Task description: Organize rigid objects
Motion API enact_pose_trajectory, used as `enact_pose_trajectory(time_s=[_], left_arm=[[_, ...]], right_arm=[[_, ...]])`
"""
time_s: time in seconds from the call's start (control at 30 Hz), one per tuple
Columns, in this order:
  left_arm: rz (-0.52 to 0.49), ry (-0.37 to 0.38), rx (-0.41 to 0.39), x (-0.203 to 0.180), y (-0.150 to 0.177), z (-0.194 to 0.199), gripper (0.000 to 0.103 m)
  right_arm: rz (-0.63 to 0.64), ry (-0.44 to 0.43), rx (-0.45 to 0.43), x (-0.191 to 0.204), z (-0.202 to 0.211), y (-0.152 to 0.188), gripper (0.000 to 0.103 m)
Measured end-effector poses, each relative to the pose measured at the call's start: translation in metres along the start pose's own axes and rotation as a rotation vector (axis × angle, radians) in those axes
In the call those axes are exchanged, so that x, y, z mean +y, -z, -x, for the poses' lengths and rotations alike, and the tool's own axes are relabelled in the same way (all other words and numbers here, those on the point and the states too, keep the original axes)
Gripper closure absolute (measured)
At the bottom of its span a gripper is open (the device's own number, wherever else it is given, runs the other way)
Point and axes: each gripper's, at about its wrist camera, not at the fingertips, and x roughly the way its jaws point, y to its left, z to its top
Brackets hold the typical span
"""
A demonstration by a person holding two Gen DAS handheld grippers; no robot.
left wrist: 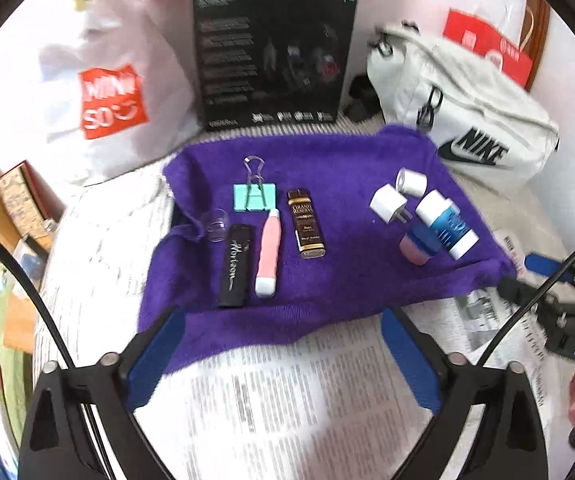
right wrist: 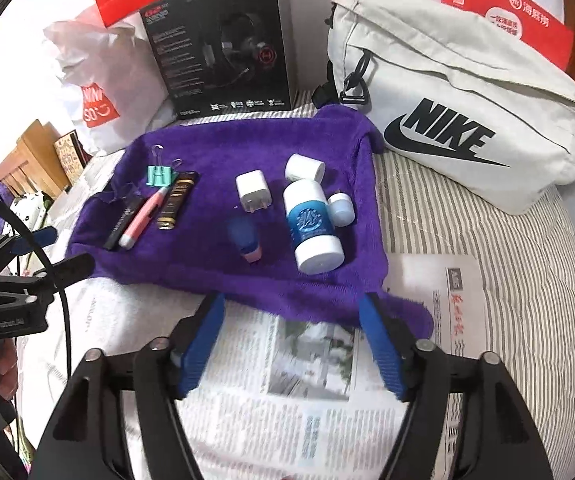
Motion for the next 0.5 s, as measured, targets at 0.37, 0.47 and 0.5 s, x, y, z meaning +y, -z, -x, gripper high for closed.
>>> enact_pose_trajectory(time_s=[0.37, 0.47, 0.5], left_arm=[[0.029, -0.005, -0.053, -0.017, 0.029, 0.061, 0.000], [0.023, -0.018, -0.063, -0.024, 0.036, 0.073, 0.000], [0.025, -0.021, -0.064, -0.026, 0.038, 0.077, 0.000]], right_arm=[[-0.049, 0.055, -0.042, 0.005, 0.055, 0.032, 0.000], [-0.055, 0.076, -0.037, 0.004, 0.064, 0.038, 0.000], [-0.058, 0.083, -0.037, 0.003, 0.068, 0.042, 0.000]])
